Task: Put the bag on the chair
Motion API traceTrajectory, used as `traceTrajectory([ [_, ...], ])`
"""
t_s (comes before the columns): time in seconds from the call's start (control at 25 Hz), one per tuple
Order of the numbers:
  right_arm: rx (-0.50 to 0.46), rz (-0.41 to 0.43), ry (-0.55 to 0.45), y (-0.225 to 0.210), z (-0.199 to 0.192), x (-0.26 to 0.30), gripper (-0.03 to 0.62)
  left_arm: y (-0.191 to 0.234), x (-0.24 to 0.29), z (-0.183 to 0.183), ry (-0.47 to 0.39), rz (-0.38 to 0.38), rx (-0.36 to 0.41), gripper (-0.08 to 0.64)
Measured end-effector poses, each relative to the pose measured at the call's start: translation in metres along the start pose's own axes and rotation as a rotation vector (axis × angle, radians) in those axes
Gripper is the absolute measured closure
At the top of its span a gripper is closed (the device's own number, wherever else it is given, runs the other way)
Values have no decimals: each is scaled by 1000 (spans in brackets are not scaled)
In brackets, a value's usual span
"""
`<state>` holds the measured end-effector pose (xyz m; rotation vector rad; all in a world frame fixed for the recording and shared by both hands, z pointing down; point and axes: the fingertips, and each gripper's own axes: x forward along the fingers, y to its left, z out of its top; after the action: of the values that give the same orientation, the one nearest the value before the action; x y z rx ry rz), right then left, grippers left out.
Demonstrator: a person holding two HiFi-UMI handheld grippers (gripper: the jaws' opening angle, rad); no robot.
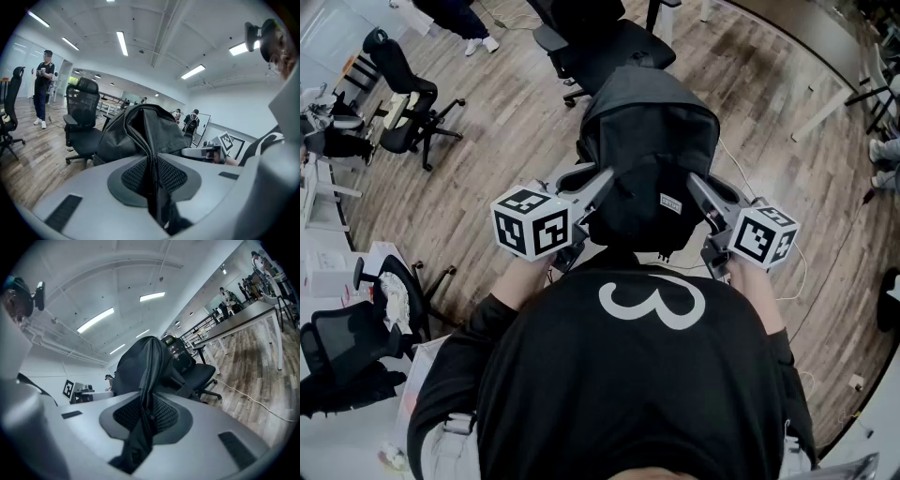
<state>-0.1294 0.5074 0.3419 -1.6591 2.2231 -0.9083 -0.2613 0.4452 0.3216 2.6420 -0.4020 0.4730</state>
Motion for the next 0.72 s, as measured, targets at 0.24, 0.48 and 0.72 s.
traceTrajectory([
  [0.24,-7,-12,10,-1,-1,0,520,1,0,1,-2,0,4,489],
  [0.48,-4,-34,3,-6,-3,1,520,4,5,-2,3,-22,3,489],
  [0.72,2,-54,3,-11,-5,3,520,9,10,-4,0,-41,-9,489],
])
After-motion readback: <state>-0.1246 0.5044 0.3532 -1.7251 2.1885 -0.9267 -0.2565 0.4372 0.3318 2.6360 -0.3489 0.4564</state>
